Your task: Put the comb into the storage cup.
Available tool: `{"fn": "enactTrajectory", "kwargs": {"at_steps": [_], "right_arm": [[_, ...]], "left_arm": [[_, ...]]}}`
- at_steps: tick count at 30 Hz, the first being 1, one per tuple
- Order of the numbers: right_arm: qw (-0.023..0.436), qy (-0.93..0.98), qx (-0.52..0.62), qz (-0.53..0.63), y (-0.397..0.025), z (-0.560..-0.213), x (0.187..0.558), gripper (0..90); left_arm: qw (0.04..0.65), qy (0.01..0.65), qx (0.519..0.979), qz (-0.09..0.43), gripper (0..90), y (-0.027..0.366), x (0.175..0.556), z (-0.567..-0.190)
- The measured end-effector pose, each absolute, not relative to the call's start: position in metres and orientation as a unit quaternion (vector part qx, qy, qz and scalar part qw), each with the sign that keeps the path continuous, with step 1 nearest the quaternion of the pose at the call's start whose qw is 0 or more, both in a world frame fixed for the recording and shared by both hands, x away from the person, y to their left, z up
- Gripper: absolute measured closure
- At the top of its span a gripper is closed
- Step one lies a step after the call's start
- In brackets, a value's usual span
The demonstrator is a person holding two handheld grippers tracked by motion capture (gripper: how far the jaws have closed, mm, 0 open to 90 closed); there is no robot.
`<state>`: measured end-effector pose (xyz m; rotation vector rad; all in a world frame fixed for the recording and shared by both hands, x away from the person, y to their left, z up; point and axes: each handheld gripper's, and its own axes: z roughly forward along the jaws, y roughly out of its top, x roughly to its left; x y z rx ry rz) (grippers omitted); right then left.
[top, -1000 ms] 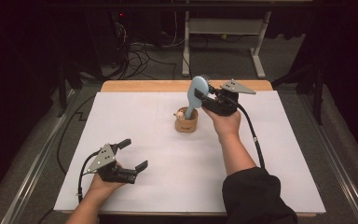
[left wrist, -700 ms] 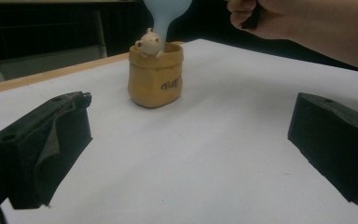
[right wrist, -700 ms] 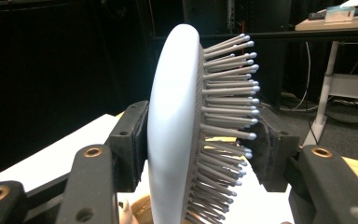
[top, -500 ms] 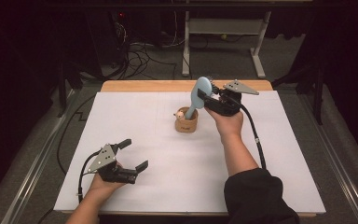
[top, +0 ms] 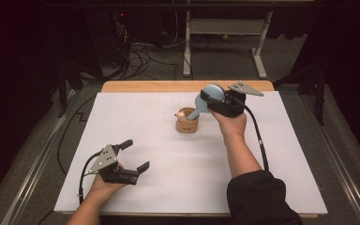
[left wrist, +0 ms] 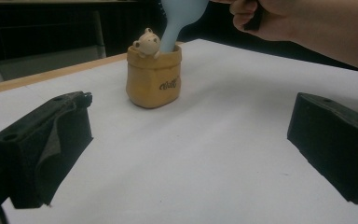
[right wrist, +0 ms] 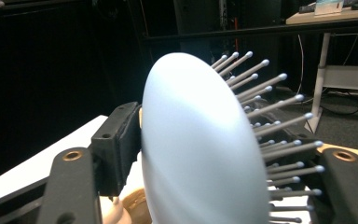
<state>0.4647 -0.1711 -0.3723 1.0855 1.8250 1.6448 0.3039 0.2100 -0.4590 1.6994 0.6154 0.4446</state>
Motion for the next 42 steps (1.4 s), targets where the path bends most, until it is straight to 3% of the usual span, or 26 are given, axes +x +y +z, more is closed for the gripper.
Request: {"fn": "enactTrajectory", "kwargs": {"at_steps": [23, 30, 42], "right_arm": [[0.215, 0.665, 0.409, 0.587, -0.181, -0.376, 0.466, 11.6], [0.215, 0.666, 0.419, 0.578, -0.185, -0.376, 0.467, 1.0], [0.221, 0.669, 0.416, 0.575, -0.197, -0.376, 0.461, 0.2]], "left_arm": [[0.597, 0.262, 0.735, 0.188, 1.0, 0.207, 0.304, -0.46], [0.597, 0.261, 0.735, 0.188, 1.0, 0.207, 0.304, -0.46], [0.596, 0.264, 0.735, 0.188, 1.0, 0.207, 0.304, -0.46]]}}
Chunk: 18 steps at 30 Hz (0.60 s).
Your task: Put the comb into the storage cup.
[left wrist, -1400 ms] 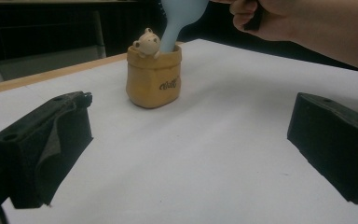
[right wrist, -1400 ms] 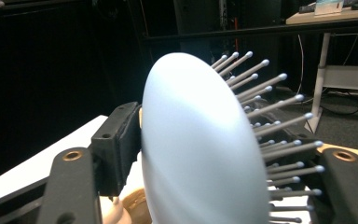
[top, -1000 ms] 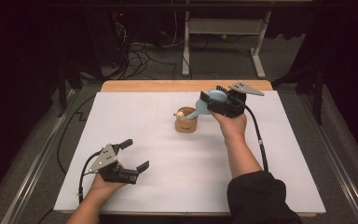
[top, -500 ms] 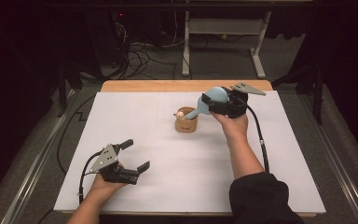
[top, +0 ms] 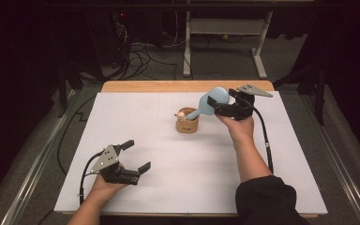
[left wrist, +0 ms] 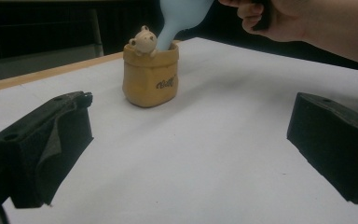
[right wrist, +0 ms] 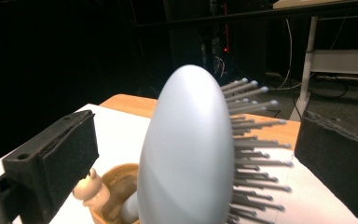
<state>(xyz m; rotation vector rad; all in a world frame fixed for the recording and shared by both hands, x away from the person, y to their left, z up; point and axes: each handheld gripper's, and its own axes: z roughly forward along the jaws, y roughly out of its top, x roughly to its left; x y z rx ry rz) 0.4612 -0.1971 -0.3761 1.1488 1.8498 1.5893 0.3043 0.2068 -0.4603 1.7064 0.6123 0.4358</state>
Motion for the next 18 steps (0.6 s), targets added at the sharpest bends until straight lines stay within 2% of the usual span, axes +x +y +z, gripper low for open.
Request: {"fn": "enactTrajectory", "kwargs": {"at_steps": [18], "right_arm": [[0.225, 0.678, 0.406, 0.57, -0.218, -0.383, 0.437, 0.2]], "left_arm": [[0.595, 0.272, 0.733, 0.187, 1.0, 0.207, 0.306, -0.461]]}}
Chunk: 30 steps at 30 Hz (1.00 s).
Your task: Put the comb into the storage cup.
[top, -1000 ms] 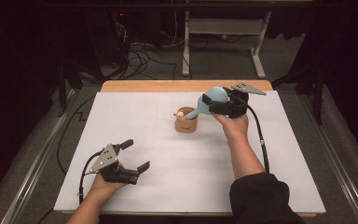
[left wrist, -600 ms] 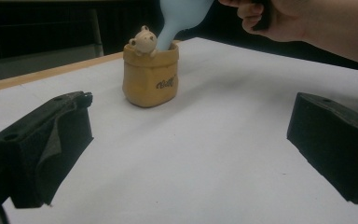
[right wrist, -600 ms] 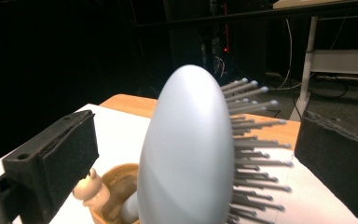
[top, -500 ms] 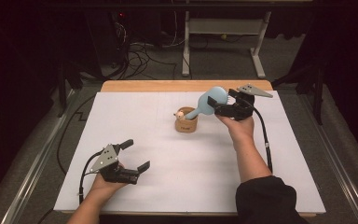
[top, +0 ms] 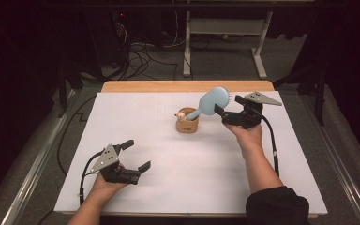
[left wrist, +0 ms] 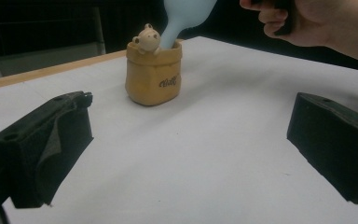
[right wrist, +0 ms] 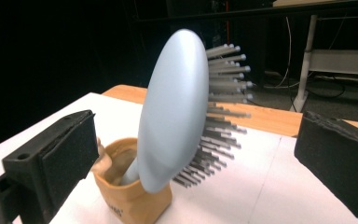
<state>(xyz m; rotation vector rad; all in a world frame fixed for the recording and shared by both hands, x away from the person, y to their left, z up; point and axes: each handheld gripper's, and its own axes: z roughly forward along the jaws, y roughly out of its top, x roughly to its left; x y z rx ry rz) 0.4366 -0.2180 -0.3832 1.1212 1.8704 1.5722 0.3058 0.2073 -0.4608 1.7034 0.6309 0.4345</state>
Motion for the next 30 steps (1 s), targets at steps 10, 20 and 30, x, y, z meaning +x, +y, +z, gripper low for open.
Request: {"fn": "enactTrajectory", "kwargs": {"at_steps": [10, 20, 30], "right_arm": [[0.228, 0.69, 0.397, 0.561, -0.225, -0.392, 0.419, 0.2], [0.228, 0.702, 0.393, 0.549, -0.237, -0.41, 0.398, 0.2], [0.23, 0.706, 0.384, 0.549, -0.246, -0.426, 0.371, 0.3]], "left_arm": [[0.595, 0.282, 0.728, 0.191, 1.0, 0.209, 0.308, -0.461], [0.592, 0.289, 0.726, 0.196, 1.0, 0.212, 0.311, -0.46], [0.588, 0.295, 0.725, 0.204, 1.0, 0.218, 0.31, -0.459]]}}
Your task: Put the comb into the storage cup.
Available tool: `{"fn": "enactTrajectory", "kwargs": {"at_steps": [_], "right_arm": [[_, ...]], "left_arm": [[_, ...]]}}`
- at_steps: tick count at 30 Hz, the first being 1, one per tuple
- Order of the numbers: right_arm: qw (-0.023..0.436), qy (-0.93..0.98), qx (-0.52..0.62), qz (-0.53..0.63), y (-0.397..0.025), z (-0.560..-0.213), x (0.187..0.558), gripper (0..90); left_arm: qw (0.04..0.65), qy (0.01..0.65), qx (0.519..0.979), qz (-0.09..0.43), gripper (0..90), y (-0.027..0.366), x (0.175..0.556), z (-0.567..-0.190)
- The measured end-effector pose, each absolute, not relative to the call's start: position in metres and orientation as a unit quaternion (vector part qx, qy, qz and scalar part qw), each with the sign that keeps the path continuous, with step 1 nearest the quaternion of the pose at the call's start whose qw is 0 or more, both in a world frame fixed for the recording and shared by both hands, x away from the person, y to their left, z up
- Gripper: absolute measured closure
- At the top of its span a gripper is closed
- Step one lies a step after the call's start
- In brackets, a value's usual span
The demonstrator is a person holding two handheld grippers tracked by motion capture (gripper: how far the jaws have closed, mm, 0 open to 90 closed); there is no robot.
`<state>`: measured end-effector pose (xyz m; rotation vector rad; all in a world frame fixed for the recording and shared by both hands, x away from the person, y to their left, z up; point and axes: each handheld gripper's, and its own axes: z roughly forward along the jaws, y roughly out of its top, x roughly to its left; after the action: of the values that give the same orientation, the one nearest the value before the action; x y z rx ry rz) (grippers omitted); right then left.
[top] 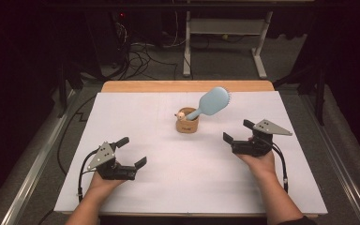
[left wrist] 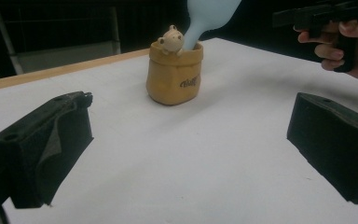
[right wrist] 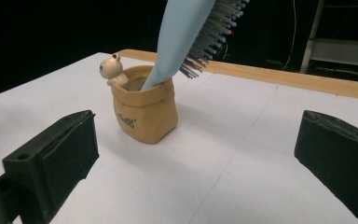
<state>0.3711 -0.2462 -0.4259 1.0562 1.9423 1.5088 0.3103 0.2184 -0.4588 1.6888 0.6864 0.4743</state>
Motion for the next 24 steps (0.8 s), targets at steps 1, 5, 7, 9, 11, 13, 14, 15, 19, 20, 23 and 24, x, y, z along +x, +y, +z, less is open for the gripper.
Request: {"fn": "enactTrajectory", "kwargs": {"at_steps": [1, 5, 7, 9, 11, 13, 14, 15, 19, 20, 23, 24], "right_arm": [[0.229, 0.707, 0.383, 0.549, -0.247, -0.427, 0.369, 0.3], [0.235, 0.707, 0.377, 0.55, -0.253, -0.431, 0.355, 0.2], [0.236, 0.706, 0.378, 0.55, -0.256, -0.434, 0.349, 0.3], [0.243, 0.701, 0.377, 0.554, -0.263, -0.437, 0.34, 0.3], [0.249, 0.698, 0.375, 0.556, -0.268, -0.44, 0.333, 0.2], [0.254, 0.696, 0.375, 0.556, -0.275, -0.441, 0.324, 0.2], [0.258, 0.694, 0.375, 0.558, -0.278, -0.442, 0.32, 0.2], [0.263, 0.69, 0.374, 0.56, -0.28, -0.442, 0.316, 0.2], [0.269, 0.68, 0.375, 0.57, -0.292, -0.443, 0.301, 0.2], [0.273, 0.677, 0.374, 0.571, -0.296, -0.443, 0.296, 0.2], [0.281, 0.673, 0.374, 0.573, -0.302, -0.443, 0.286, 0.2], [0.287, 0.671, 0.373, 0.572, -0.304, -0.444, 0.283, 0.2]], "left_arm": [[0.589, 0.295, 0.724, 0.204, 1.0, 0.219, 0.31, -0.458], [0.589, 0.293, 0.724, 0.206, 1.0, 0.221, 0.308, -0.457], [0.59, 0.292, 0.724, 0.207, 1.0, 0.222, 0.307, -0.457], [0.592, 0.295, 0.721, 0.207, 1.0, 0.223, 0.307, -0.457], [0.59, 0.296, 0.722, 0.209, 1.0, 0.224, 0.307, -0.457], [0.589, 0.296, 0.722, 0.209, 1.0, 0.225, 0.306, -0.457], [0.59, 0.297, 0.721, 0.208, 1.0, 0.226, 0.306, -0.457], [0.591, 0.298, 0.72, 0.208, 1.0, 0.227, 0.305, -0.457], [0.589, 0.3, 0.72, 0.211, 1.0, 0.229, 0.302, -0.457], [0.589, 0.301, 0.72, 0.211, 1.0, 0.23, 0.302, -0.457], [0.588, 0.303, 0.72, 0.211, 1.0, 0.231, 0.3, -0.457], [0.588, 0.303, 0.72, 0.211, 1.0, 0.231, 0.3, -0.457]]}}
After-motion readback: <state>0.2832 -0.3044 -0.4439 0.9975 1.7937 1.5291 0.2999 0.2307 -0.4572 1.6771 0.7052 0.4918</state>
